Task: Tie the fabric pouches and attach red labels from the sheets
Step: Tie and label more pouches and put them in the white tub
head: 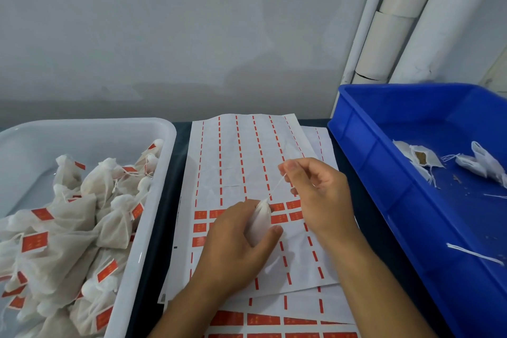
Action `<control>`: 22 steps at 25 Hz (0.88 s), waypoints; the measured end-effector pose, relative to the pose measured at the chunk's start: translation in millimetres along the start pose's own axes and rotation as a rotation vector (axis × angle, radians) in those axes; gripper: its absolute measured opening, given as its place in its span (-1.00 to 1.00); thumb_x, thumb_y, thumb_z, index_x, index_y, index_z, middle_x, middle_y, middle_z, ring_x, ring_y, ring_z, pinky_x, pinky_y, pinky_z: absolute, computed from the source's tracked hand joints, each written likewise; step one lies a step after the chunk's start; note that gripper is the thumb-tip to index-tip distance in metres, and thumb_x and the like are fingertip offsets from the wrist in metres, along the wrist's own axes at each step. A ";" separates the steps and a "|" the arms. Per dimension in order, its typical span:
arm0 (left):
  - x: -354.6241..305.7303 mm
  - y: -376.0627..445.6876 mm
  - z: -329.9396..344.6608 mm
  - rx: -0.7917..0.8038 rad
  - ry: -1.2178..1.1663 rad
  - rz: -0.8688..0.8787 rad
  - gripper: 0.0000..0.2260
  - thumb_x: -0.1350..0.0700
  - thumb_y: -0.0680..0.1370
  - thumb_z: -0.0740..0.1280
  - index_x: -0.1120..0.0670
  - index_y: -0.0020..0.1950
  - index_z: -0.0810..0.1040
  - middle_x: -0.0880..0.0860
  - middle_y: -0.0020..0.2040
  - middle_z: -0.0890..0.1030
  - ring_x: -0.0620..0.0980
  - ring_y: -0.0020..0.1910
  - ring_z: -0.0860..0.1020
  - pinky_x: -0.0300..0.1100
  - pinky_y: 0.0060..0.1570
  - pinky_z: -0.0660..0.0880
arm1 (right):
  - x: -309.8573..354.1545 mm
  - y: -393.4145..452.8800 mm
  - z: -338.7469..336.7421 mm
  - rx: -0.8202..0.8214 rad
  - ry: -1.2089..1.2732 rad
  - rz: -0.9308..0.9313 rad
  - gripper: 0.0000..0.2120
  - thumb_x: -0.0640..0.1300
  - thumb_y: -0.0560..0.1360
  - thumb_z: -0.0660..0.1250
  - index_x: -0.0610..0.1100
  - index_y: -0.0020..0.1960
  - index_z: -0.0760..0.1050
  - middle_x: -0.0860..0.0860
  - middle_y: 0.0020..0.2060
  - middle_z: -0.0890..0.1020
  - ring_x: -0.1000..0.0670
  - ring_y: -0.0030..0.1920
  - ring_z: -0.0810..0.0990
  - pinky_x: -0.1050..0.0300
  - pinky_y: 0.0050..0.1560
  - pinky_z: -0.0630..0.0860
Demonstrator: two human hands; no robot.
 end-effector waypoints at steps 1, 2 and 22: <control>0.0 0.0 -0.1 -0.005 0.001 0.001 -0.71 -0.50 0.40 0.23 -0.48 0.06 0.39 -0.61 0.00 0.45 -0.40 0.08 0.52 -0.53 -0.12 0.37 | -0.4 -0.3 -1.2 -0.002 -0.006 -0.002 -0.73 0.31 0.48 0.26 0.19 -0.06 0.63 0.38 -0.10 0.69 0.28 0.03 0.65 0.41 -0.14 0.58; 0.2 0.0 -0.4 -0.016 -0.001 0.006 -0.71 -0.51 0.39 0.18 -0.48 0.04 0.39 -0.65 0.00 0.43 -0.44 0.12 0.48 -0.53 -0.09 0.36 | -0.8 -0.6 -2.2 -0.003 -0.004 -0.006 -0.73 0.31 0.48 0.26 0.19 -0.06 0.63 0.37 -0.09 0.69 0.27 0.04 0.65 0.40 -0.12 0.58; -15.7 -0.6 -13.0 -0.023 -0.415 -0.094 -0.56 -0.21 0.57 0.15 0.00 -0.30 0.64 0.03 -0.34 0.64 -0.07 -0.35 0.60 -0.34 -0.29 0.52 | -1.9 -15.7 6.3 0.281 0.306 0.062 -0.83 -0.01 0.66 0.29 0.00 0.03 0.65 -0.01 -0.18 0.73 -0.06 -0.13 0.76 0.19 -0.10 0.67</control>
Point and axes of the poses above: each hand's wrist, its own y-axis towards the middle knuckle, its own z-axis out of the palm, x = y × z, the point moved 3 cm from there along y, towards the middle knuckle
